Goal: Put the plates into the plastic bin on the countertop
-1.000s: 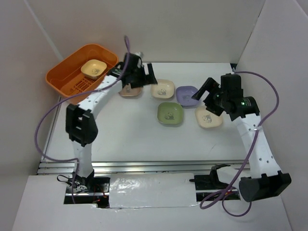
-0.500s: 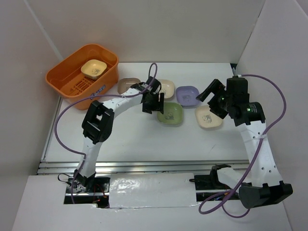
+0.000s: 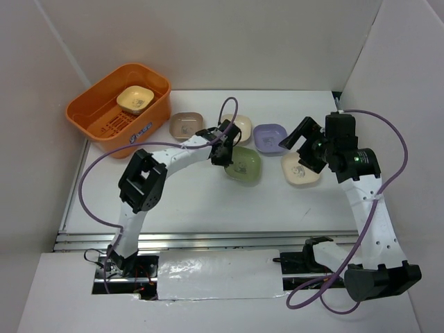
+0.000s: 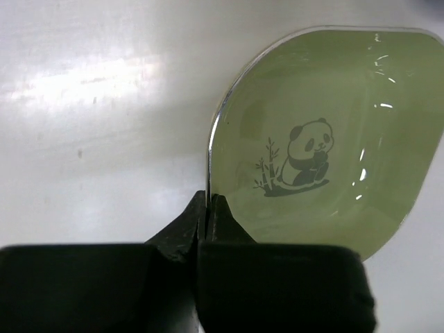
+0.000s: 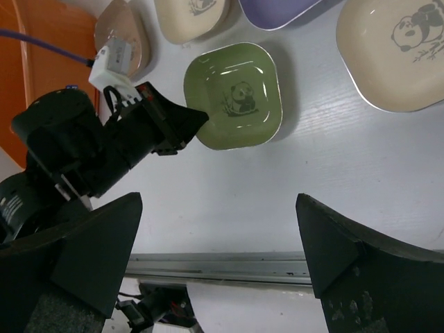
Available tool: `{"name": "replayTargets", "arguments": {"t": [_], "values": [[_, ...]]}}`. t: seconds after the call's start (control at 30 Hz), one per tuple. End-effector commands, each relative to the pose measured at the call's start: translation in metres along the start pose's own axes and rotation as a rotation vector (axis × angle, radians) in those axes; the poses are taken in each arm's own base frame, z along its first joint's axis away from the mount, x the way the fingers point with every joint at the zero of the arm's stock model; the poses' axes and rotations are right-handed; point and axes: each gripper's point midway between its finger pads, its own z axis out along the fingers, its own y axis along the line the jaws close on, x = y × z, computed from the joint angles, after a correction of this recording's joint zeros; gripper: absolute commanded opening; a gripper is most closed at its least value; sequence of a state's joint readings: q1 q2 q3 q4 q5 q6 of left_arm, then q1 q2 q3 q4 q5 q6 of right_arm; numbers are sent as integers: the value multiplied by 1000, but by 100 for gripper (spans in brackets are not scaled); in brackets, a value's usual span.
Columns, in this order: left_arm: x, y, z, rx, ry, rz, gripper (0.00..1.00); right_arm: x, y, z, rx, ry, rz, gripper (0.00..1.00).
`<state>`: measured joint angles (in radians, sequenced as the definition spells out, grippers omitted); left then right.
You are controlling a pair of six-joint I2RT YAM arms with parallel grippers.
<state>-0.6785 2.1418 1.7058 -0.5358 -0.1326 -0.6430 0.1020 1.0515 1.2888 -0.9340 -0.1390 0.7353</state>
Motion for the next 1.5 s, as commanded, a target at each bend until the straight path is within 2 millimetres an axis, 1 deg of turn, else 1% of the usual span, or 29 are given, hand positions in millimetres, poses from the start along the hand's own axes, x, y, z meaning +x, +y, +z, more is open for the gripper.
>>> {"name": "replayTargets", "arguments": {"t": [0.0,0.03,0.07,0.1,0.17,0.2,0.23,0.27,0.3,0.33,0.37,0.43,0.47,0.5,0.53,0.57,0.6,0.63,0.67,0.7,0.73,0.8,0.87,1.03,1.07,1.1,1.17,1.27,1.47], "values": [[-3,12,-53,-119,-66,33,0,-2,6,3,-41,-2,-14,100],[7,19,-67,-148,-42,47,0,-1,7,3,-45,0,-18,100],[6,22,-82,-148,-50,55,0,-3,9,3,-50,-5,-18,100],[-4,20,-112,-108,-93,55,0,-3,9,3,-51,-6,-17,100],[-20,31,-143,-96,-153,72,0,-4,11,5,-55,-3,-17,100],[-35,38,-169,-78,-214,60,0,-4,12,6,-58,0,-17,100],[-49,46,-180,-71,-251,27,0,-4,13,7,-64,4,-19,100],[-71,76,-189,-103,-286,-50,0,-3,14,10,-66,10,-18,100],[-90,84,-201,-82,-317,-99,0,-2,16,12,-75,23,-15,100],[-103,99,-205,-85,-328,-141,0,0,17,15,-79,36,-13,100],[-122,134,-210,-123,-351,-221,0,0,20,15,-92,39,-15,100],[-153,158,-221,-118,-392,-310,0,2,24,17,-102,54,-21,100],[-168,191,-227,-136,-424,-383,0,3,25,18,-105,55,-24,100],[-183,203,-221,-121,-446,-432,0,3,26,18,-108,57,-26,100],[-201,210,-230,-77,-487,-467,0,7,25,19,-113,68,-21,100],[-211,245,-217,-99,-489,-536,0,7,28,19,-131,66,-25,100],[-231,253,-224,-69,-539,-599,0,9,30,19,-142,75,-24,100],[-239,272,-220,-68,-552,-651,0,13,31,19,-158,93,-20,100],[-241,298,-199,-69,-530,-715,0,15,33,20,-170,102,-20,100],[-245,307,-188,-46,-530,-788,0,16,35,19,-177,104,-18,100],[-258,326,-183,-20,-584,-824,0,18,35,20,-184,111,-18,100],[-256,338,-147,44,-571,-916,0,22,38,19,-203,123,-26,100],[-264,360,-126,60,-613,-970,0,24,38,19,-205,131,-30,100],[-289,384,-106,39,-661,-1003,0,21,42,17,-209,132,-48,100],[-290,387,-95,34,-660,-995,0,22,44,16,-211,134,-54,100],[-296,390,-97,35,-678,-991,0,22,45,17,-212,138,-55,100],[-296,398,-93,28,-686,-1012,0,24,47,17,-223,144,-55,100],[-283,406,-80,15,-671,-1038,0,26,48,19,-226,164,-59,100],[-286,420,-74,-34,-672,-1022,3,20,51,23,-209,158,-66,100]]}}
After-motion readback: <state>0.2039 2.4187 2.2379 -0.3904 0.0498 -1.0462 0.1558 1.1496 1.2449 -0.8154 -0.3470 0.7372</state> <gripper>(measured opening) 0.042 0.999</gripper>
